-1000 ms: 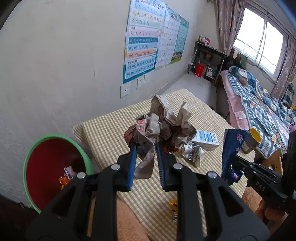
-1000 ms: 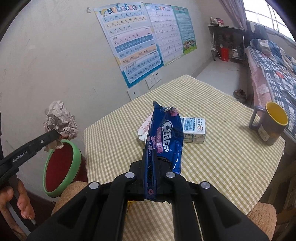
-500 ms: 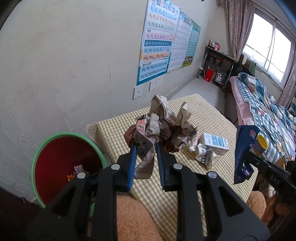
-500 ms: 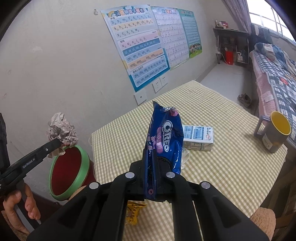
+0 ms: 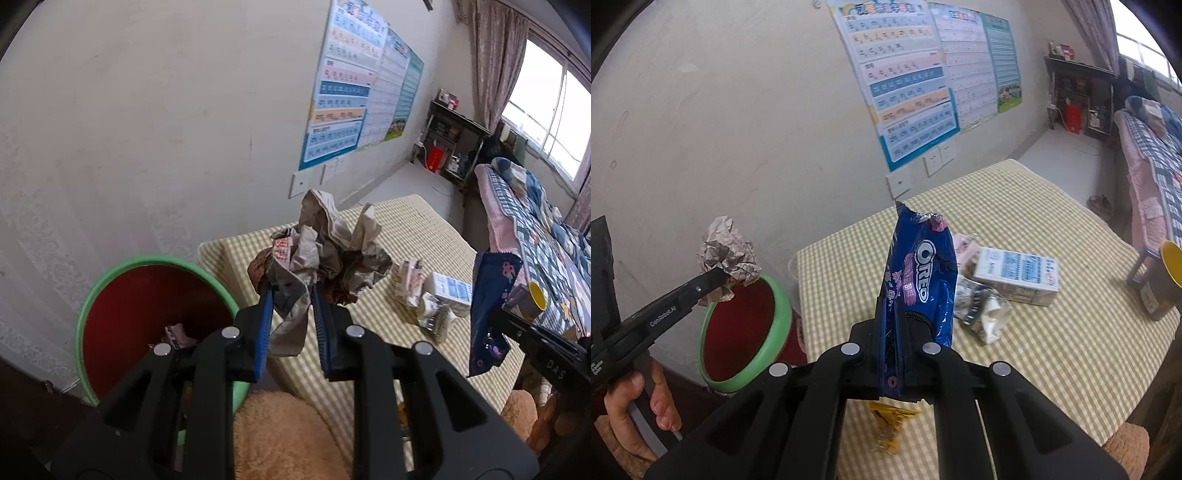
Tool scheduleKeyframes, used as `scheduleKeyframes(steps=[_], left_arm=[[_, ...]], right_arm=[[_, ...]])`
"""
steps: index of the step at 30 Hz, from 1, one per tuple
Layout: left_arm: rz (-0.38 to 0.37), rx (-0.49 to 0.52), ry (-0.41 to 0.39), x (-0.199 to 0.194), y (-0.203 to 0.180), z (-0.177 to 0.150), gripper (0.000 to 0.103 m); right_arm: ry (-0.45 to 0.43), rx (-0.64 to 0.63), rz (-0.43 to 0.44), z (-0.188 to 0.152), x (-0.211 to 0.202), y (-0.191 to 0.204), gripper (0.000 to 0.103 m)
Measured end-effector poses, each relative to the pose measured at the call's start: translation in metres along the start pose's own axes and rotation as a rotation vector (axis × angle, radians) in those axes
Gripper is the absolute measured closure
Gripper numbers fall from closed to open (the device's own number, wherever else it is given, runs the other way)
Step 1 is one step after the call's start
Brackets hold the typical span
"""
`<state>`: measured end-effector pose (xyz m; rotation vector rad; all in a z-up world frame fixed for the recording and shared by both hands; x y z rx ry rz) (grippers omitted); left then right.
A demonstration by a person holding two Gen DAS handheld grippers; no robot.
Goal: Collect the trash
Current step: 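Carry the newspaper wad and Oreo pack over the bin with both grippers, then open both grippers over the bin to drop the paper and Oreo pack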
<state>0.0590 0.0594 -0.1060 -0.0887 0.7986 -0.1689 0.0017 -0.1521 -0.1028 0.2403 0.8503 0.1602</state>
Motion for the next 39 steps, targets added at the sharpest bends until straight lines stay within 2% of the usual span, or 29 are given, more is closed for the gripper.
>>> scheduleKeyframes(steps=[6, 22, 39], left_arm=[[0.052, -0.018, -0.009, 0.001, 0.025, -0.004, 0.082], [0.151, -0.140, 0.057, 0.011, 0.105, -0.029, 0.082], [0.237, -0.242, 0.124, 0.024, 0.160, -0.053, 0.082]], right_arm=[[0.023, -0.045, 0.045, 0.004, 0.013, 0.030, 0.098], [0.172, -0.167, 0.210, -0.010, 0.074, 0.128, 0.098], [0.290, -0.188, 0.332, -0.001, 0.137, 0.189, 0.097]])
Point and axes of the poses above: each gripper's, at about its wrist camera, not at the fingertips, and x roughly the way its jaws point, y to its left, z to its top, the point moved 3 cm from there along x, roughly the way its jaws point
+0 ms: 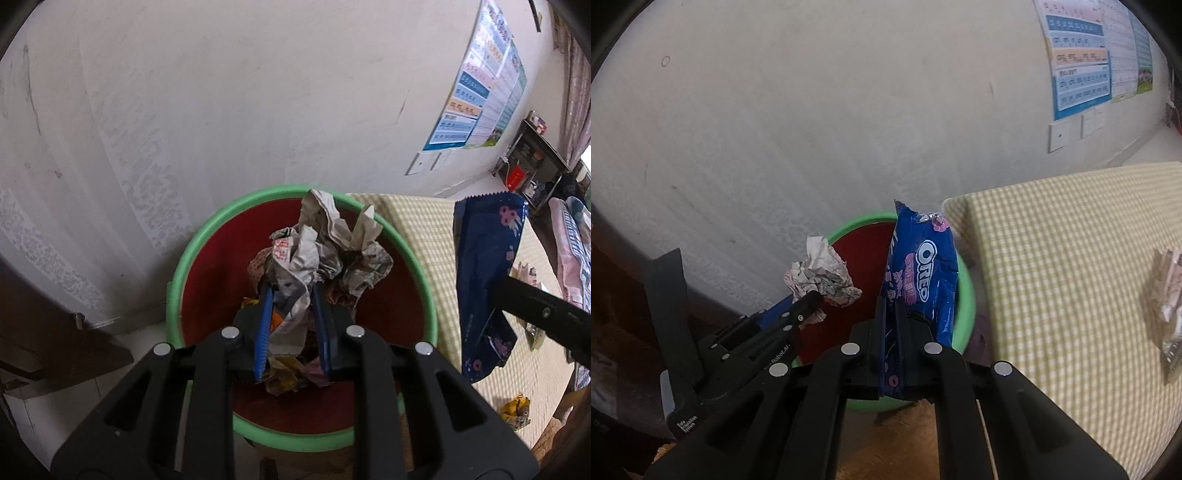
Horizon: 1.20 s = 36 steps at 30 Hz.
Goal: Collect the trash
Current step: 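Open both grippers over the bin to drop the paper and Oreo pack, then grasp the small yellow wrapper with the left gripper while the right grasps white patterned paper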
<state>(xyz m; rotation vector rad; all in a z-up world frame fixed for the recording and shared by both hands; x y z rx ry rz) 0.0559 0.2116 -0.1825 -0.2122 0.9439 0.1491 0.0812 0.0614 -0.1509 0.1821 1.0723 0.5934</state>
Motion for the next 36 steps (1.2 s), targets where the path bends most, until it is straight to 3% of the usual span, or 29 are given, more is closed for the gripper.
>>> scheduleKeyframes(steps=[17, 20, 21, 23, 29, 36], left_arm=[[0.036, -0.038, 0.014, 0.008, 0.015, -0.004, 0.082], [0.041, -0.045, 0.006, 0.006, 0.016, -0.003, 0.073], [0.042, -0.047, 0.005, 0.006, 0.016, -0.003, 0.064], [0.047, -0.048, -0.008, 0.003, 0.016, -0.002, 0.056], [0.045, -0.042, -0.025, -0.004, 0.013, 0.001, 0.054], [-0.030, 0.023, -0.022, -0.013, -0.024, -0.002, 0.052]], right_arm=[[0.020, -0.005, 0.047, -0.001, 0.017, 0.015, 0.095], [0.009, -0.003, 0.051, -0.002, 0.015, 0.014, 0.083], [0.004, -0.002, 0.053, -0.002, 0.014, 0.013, 0.077], [-0.008, -0.001, 0.056, -0.002, 0.011, 0.013, 0.072], [-0.035, 0.012, 0.050, -0.002, -0.004, 0.006, 0.070], [-0.078, 0.066, -0.061, -0.023, -0.039, -0.050, 0.067]])
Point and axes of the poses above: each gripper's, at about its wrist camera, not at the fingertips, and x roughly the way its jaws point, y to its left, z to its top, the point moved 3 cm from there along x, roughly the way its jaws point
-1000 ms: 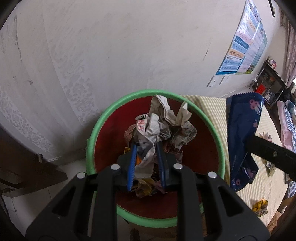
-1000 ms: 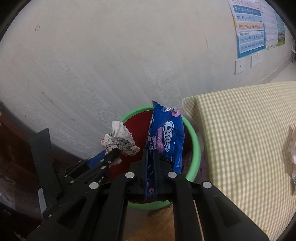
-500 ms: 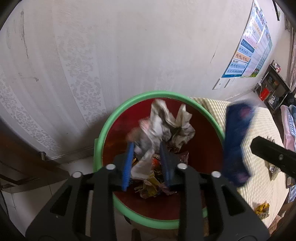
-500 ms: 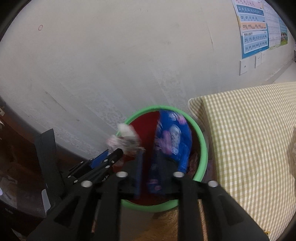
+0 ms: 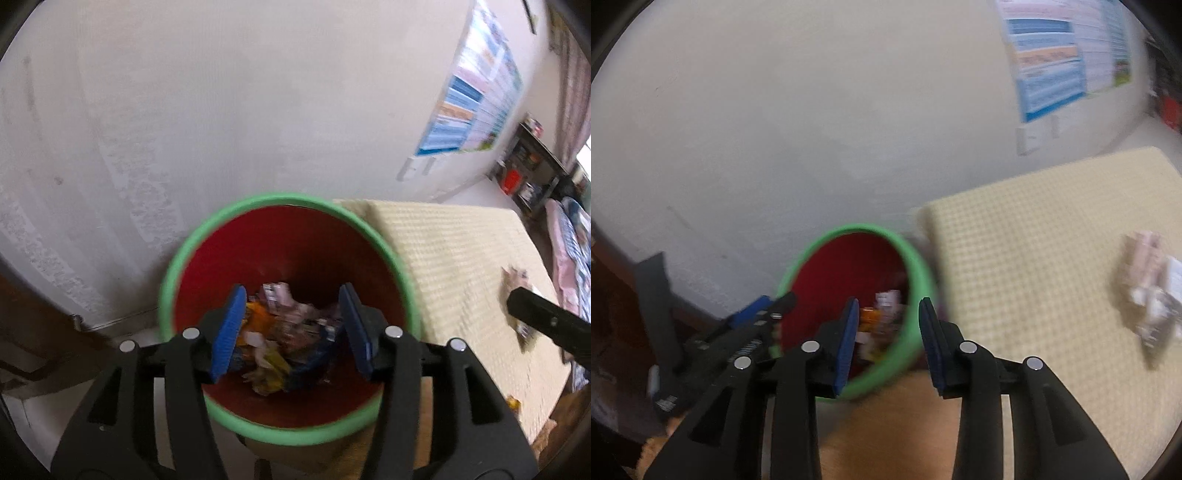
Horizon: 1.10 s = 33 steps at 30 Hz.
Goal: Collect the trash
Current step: 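Grasp the small yellow wrapper with the left gripper while the right grasps white patterned paper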
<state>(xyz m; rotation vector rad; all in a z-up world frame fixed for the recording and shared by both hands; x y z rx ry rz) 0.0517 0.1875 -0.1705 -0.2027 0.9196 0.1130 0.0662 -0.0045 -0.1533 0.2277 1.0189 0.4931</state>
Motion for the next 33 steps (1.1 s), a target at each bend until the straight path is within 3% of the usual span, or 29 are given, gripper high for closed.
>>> scheduleKeyframes(steps=[9, 16, 20, 22, 24, 25, 33], left_arm=[[-0.200, 0.196, 0.065, -0.006, -0.106, -0.027, 0.042], [-0.406, 0.372, 0.196, -0.011, -0.198, -0.078, 0.029], [-0.430, 0.456, 0.293, 0.002, -0.232, -0.116, 0.030], [-0.411, 0.510, 0.344, 0.011, -0.244, -0.133, 0.040], [-0.413, 0.526, 0.380, 0.017, -0.248, -0.142, 0.065], [-0.414, 0.524, 0.396, 0.020, -0.249, -0.146, 0.070], [-0.391, 0.460, 0.354, 0.022, -0.237, -0.132, 0.073]], right_arm=[[-0.104, 0.167, -0.345, -0.036, -0.081, -0.153, 0.056], [-0.155, 0.368, -0.369, -0.081, -0.112, -0.217, 0.056], [-0.147, 0.378, -0.358, -0.095, -0.117, -0.223, 0.056], [-0.150, 0.383, -0.349, -0.098, -0.118, -0.227, 0.056], [-0.154, 0.394, -0.336, -0.098, -0.118, -0.230, 0.056], [-0.154, 0.398, -0.332, -0.098, -0.118, -0.233, 0.056], [-0.130, 0.410, -0.283, -0.085, -0.097, -0.243, 0.050]])
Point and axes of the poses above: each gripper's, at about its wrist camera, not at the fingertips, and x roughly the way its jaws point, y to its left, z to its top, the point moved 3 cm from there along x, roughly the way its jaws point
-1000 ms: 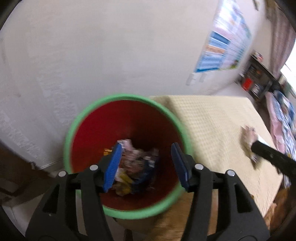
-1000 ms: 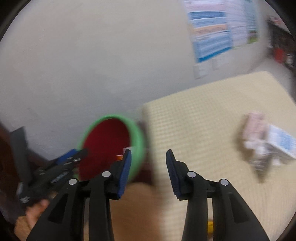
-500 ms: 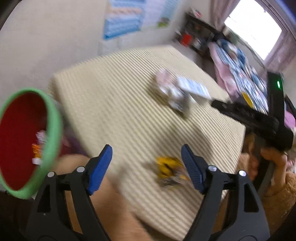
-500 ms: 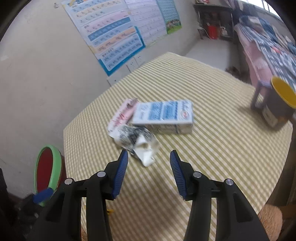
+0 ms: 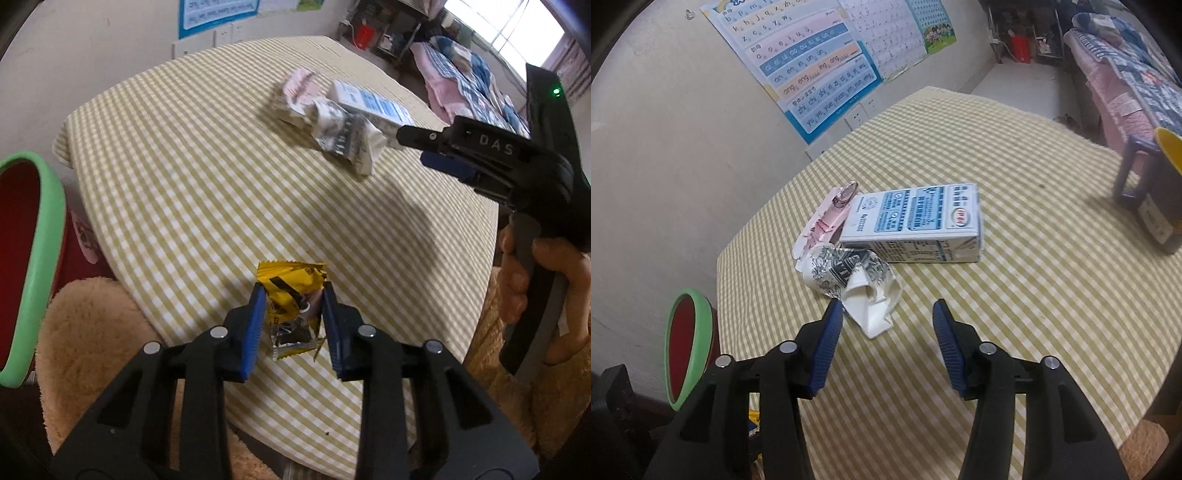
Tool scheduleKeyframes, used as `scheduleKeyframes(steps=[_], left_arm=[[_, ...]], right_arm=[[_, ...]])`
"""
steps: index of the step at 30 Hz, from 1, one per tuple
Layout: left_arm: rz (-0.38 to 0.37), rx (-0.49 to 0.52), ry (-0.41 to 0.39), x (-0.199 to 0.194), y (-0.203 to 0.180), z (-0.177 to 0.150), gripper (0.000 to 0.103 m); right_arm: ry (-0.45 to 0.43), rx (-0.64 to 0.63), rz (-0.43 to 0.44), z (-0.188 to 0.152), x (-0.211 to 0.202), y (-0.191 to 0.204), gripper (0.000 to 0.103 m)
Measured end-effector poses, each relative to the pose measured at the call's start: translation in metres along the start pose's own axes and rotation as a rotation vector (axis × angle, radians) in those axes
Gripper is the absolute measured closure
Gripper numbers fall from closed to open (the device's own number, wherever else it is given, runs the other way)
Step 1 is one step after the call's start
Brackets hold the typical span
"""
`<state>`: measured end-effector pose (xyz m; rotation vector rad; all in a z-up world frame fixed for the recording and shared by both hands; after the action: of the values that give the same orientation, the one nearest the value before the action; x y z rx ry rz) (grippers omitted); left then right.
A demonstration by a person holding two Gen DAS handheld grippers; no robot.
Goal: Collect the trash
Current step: 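Grasp the small yellow wrapper with the left gripper while the right grasps white patterned paper, then carry the yellow wrapper and white paper toward the bin with both grippers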
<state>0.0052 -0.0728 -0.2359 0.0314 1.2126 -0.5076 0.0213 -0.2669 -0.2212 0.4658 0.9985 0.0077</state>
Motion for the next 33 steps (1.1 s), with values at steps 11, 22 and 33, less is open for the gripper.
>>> scheduleKeyframes(steps=[11, 22, 33], left_arm=[[0.006, -0.046, -0.015, -0.009, 0.017, -0.001, 0.073], [0.014, -0.057, -0.034, -0.012, 0.016, 0.003, 0.073], [0.137, -0.005, -0.193, -0.055, 0.028, 0.022, 0.073]], right_arm=[[0.103, -0.003, 0.027, 0.018, 0.048, 0.015, 0.059], [0.010, 0.018, 0.047, -0.019, -0.011, 0.016, 0.073], [-0.004, -0.016, 0.006, -0.035, -0.028, 0.024, 0.073]])
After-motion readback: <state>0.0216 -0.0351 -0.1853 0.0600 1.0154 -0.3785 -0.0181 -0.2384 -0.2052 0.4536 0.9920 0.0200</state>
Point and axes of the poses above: each gripper's, at about its wrist camera, not at the fingertips, and x roughly the way its jaws point, y to its left, z to its top, the point moved 3 cm from there along x, roughly the way its jaws point
